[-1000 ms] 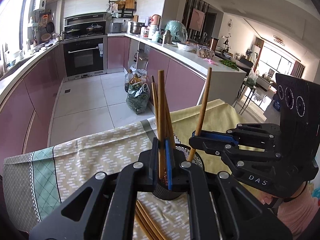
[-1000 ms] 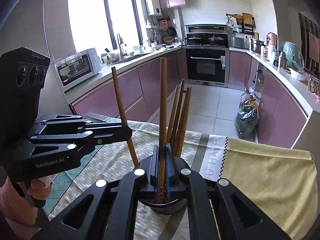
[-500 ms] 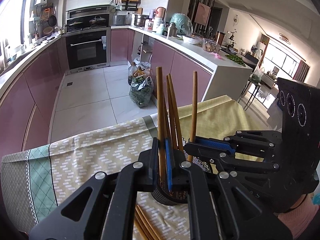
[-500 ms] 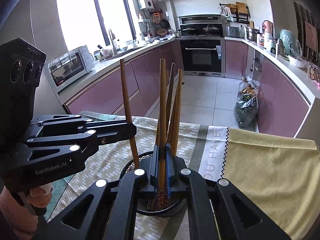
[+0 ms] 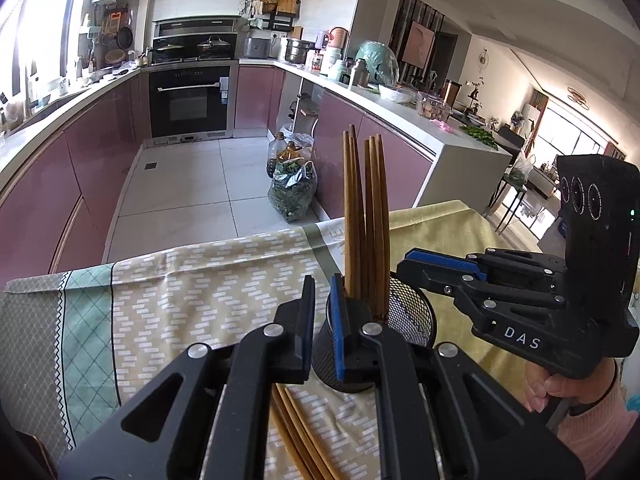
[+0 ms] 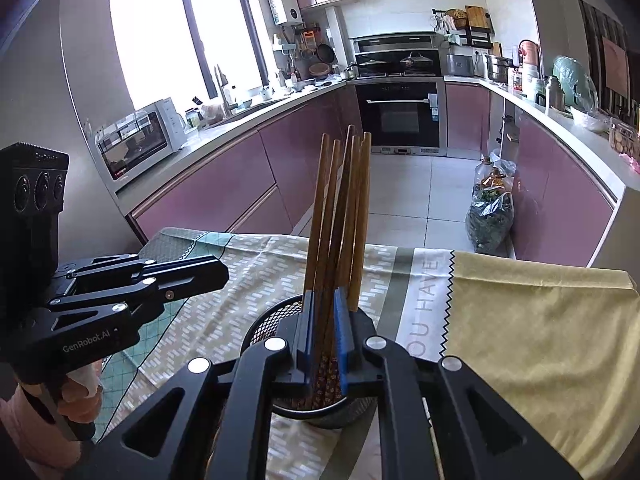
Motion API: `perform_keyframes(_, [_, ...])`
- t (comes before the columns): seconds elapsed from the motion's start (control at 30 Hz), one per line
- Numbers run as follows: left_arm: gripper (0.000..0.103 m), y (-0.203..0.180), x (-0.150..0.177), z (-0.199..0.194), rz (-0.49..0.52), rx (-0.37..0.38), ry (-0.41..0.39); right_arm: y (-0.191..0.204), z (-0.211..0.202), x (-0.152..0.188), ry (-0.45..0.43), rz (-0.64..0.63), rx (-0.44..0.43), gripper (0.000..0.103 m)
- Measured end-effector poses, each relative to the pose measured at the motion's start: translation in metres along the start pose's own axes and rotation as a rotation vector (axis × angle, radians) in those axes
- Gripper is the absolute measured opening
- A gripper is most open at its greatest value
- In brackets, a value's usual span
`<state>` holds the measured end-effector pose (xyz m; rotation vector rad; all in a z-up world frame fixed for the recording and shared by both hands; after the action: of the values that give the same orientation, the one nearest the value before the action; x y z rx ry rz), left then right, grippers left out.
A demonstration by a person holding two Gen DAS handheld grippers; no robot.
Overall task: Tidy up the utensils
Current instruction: 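Lower the chopsticks into the mesh cup and open both grippers, then move both open grippers back over the loose chopsticks on the cloth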
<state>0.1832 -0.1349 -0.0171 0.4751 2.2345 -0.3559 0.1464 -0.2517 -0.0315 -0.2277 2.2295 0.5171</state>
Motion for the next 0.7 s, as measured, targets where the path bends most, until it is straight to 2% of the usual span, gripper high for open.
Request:
perform_keyframes(0.13, [0.017, 0.012, 0.008, -0.018, -0.013, -0.011, -0.051, 0.011, -0.011, 0.005, -0.022, -0.016, -0.029, 0.015])
perform_keyframes(0.2, [0.022, 0.016, 0.014, -0.027, -0.016, -0.017, -0.072, 0.020, -0.018, 0.010, -0.036, -0.038, -0.048, 0.025])
perform_keyframes(0.27, [0.034, 0.021, 0.020, -0.035, -0.019, -0.035, -0.093, 0.029, -0.027, 0.014, -0.048, -0.052, -0.071, 0.028])
perform_keyframes(0.37, [0.042, 0.029, 0.032, -0.045, -0.025, -0.051, -0.107, 0.044, -0.038, 0.021, -0.062, -0.074, -0.113, 0.031])
perform_keyframes(0.5, [0.047, 0.039, 0.053, -0.052, -0.025, -0.083, -0.098, 0.061, -0.040, 0.040, -0.040, -0.080, -0.159, 0.036])
perform_keyframes(0.7, [0.050, 0.050, 0.086, -0.052, -0.044, -0.114, -0.048, 0.068, -0.019, 0.077, 0.056, -0.062, -0.172, 0.037])
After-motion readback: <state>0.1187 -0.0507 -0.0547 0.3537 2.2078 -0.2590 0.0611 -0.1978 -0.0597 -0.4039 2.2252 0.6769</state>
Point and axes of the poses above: each gripper's, at about its wrist camera, not at the fingertips, and z roughly the way its jaws point, y to its left, x to its underside, the point moved 7 cm from there along z, roughly the way its jaws point, and after that the axes turned 7 degrees about -x, right-handed, at the moved point
